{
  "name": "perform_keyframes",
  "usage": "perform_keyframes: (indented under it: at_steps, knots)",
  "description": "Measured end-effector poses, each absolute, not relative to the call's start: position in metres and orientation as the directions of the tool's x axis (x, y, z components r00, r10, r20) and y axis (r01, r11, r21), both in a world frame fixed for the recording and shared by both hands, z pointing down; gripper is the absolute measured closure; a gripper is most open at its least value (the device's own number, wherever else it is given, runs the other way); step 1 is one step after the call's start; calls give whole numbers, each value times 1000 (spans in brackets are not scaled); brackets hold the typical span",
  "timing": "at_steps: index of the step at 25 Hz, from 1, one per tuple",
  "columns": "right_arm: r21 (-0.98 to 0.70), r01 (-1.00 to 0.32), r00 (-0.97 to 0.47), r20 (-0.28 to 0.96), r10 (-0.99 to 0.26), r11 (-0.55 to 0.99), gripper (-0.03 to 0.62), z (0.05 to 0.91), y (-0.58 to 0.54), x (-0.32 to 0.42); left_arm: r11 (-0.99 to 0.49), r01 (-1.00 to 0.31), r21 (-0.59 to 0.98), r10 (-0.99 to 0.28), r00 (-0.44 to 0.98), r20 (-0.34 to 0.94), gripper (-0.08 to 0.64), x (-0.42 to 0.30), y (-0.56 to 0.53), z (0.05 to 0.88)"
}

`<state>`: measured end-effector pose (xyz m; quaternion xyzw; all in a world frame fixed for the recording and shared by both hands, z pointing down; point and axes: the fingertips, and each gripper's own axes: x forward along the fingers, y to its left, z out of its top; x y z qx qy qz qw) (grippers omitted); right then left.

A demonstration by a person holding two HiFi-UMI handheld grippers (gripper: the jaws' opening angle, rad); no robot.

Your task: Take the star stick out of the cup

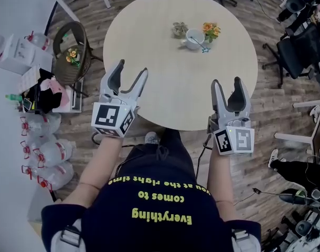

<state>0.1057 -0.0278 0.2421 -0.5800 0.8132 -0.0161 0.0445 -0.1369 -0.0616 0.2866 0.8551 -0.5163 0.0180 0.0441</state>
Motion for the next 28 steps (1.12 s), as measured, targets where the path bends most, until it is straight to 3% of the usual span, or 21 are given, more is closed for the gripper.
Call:
perform_keyframes:
  at_steps: [14,28]
  knots:
    - [-77,-907,-410,-66,-910,414,296,239,-150,172,-374,-926,42,-923,376,78,264,-76,-157,285]
    - [-95,-942,-322,6,-947,320,296,262,-168,177,-455,-888,63,-882,459,104,263,-68,-192,294]
